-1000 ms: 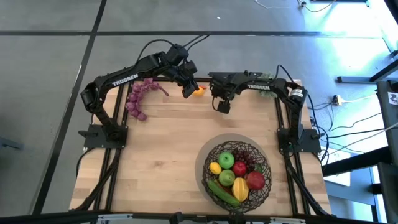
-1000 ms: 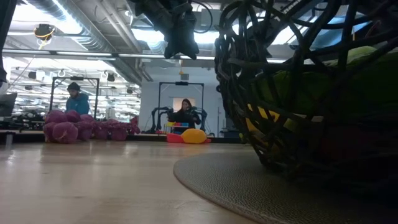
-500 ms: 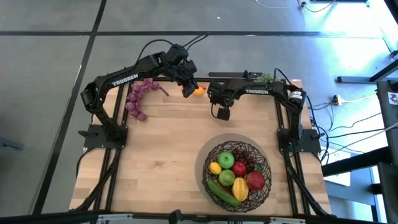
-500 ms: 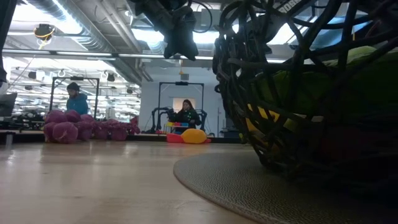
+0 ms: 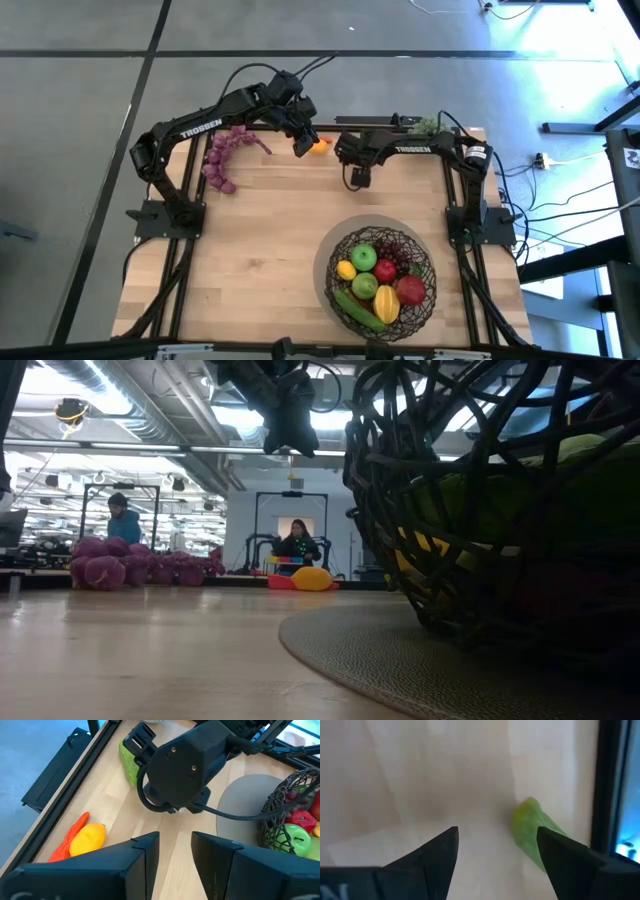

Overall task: Build produce basket
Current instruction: Put the green cucumber into the wire basket

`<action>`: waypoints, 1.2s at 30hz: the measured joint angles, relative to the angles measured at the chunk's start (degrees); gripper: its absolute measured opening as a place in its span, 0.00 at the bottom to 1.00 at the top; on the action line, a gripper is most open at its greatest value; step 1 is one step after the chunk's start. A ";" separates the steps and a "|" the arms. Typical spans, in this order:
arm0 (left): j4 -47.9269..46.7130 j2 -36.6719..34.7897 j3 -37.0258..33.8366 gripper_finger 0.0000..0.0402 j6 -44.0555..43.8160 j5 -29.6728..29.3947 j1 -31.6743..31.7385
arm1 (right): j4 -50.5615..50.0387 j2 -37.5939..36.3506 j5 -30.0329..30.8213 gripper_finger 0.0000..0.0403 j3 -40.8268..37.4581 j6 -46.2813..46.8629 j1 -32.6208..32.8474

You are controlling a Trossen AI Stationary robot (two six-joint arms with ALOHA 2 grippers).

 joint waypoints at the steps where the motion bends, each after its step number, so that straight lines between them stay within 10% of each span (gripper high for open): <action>1: 0.00 0.00 0.00 0.26 0.00 -0.04 0.00 | 0.02 0.00 0.80 0.65 -0.06 -0.54 -0.02; 36: 0.00 0.00 0.00 0.26 -1.76 -0.18 0.00 | 7.84 0.00 -1.10 0.65 -2.48 -7.12 -3.41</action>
